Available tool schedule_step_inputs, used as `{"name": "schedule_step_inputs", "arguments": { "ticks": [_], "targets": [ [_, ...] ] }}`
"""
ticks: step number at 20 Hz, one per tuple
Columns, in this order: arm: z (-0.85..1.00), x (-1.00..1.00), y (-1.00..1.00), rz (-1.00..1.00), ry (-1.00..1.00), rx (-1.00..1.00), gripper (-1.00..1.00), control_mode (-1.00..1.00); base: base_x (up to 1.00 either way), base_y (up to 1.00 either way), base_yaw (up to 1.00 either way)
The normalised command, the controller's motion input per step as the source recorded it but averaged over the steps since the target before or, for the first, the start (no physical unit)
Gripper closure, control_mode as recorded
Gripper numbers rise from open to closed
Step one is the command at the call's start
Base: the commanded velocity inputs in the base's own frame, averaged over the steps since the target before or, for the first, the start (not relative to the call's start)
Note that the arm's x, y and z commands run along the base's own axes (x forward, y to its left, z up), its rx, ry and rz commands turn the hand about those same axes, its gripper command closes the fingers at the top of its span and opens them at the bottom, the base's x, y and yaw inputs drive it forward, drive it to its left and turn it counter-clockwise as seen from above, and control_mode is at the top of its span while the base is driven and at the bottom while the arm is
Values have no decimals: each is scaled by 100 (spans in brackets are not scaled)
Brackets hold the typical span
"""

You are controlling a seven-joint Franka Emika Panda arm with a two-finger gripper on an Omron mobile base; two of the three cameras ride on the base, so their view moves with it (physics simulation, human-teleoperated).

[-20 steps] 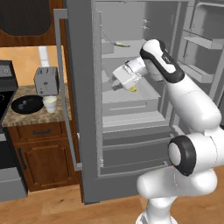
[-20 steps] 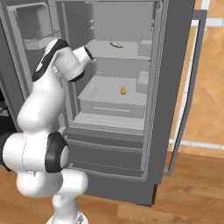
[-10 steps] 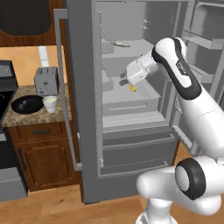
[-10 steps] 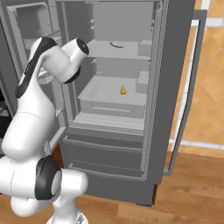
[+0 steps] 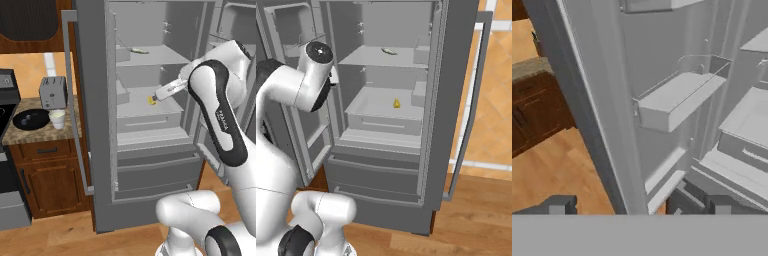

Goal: Grab a lemon wedge from the fridge and one ice cube from the ice bowl, and put them in the glass of lemonade.

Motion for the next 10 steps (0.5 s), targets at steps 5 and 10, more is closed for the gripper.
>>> {"name": "schedule_step_inputs", "arguments": {
  "ticks": [5, 10],
  "targets": [
    [9, -47, -60, -42, 15, -19, -100, -100, 0, 0, 0],
    [0, -12, -67, -42, 26, -9, -100, -100, 0, 0, 0]
  ]
}}
